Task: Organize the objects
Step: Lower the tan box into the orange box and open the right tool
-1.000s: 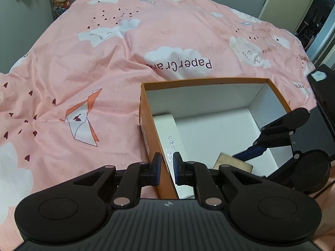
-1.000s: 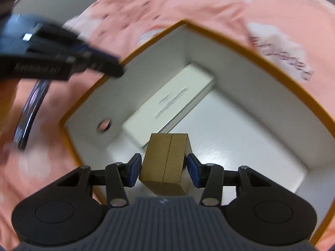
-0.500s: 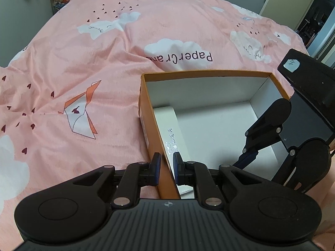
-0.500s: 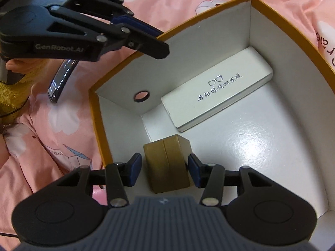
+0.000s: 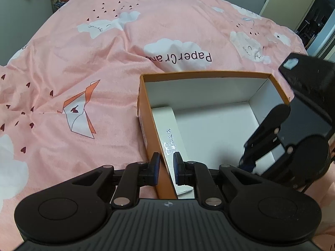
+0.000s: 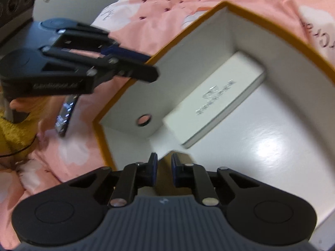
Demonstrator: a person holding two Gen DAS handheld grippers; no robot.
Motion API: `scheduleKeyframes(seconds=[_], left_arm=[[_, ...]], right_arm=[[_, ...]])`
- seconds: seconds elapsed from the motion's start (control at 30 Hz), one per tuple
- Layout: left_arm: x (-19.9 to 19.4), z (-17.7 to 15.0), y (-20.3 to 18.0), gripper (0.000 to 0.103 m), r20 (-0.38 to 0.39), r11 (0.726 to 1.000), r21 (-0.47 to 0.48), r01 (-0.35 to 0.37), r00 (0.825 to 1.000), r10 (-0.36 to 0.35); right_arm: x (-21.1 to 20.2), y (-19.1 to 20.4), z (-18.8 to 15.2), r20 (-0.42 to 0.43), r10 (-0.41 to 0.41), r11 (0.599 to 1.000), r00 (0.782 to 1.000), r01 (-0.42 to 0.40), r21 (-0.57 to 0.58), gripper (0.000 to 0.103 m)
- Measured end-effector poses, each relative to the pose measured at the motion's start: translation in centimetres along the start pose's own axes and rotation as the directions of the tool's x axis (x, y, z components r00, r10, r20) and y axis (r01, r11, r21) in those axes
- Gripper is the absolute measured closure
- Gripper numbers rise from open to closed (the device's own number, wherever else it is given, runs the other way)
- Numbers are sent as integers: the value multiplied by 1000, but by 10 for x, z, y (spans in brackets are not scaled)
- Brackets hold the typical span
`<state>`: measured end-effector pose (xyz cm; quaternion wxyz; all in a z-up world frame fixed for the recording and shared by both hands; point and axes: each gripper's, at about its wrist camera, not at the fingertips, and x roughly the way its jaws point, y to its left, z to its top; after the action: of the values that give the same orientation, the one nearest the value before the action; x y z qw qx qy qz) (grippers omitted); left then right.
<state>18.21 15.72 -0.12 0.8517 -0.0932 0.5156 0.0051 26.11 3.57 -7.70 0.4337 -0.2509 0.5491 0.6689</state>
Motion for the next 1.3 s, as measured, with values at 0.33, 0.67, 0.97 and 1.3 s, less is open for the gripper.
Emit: scheduleKeyframes(seconds=[0.33,0.67,0.97,1.3], left_arm=[[-10,7,-3,87,-59,996,85,38,998,-33],[10,14,-6,86,-271,996,68,55,962,-34],[10,15,-4,92,-289,996,75,51,957,-27],[10,14,-1,92,-291,996,64,67,956,-46]], right_arm=[[-33,-4,-15,54,-305,951,951,301,72,86],[4,2,-36,-73,-367,930,927,369,11,87],[16,11,-19,-47,-317,948,947,317,-6,92],[28,23,-2,-9,-264,965,965,264,3,95]])
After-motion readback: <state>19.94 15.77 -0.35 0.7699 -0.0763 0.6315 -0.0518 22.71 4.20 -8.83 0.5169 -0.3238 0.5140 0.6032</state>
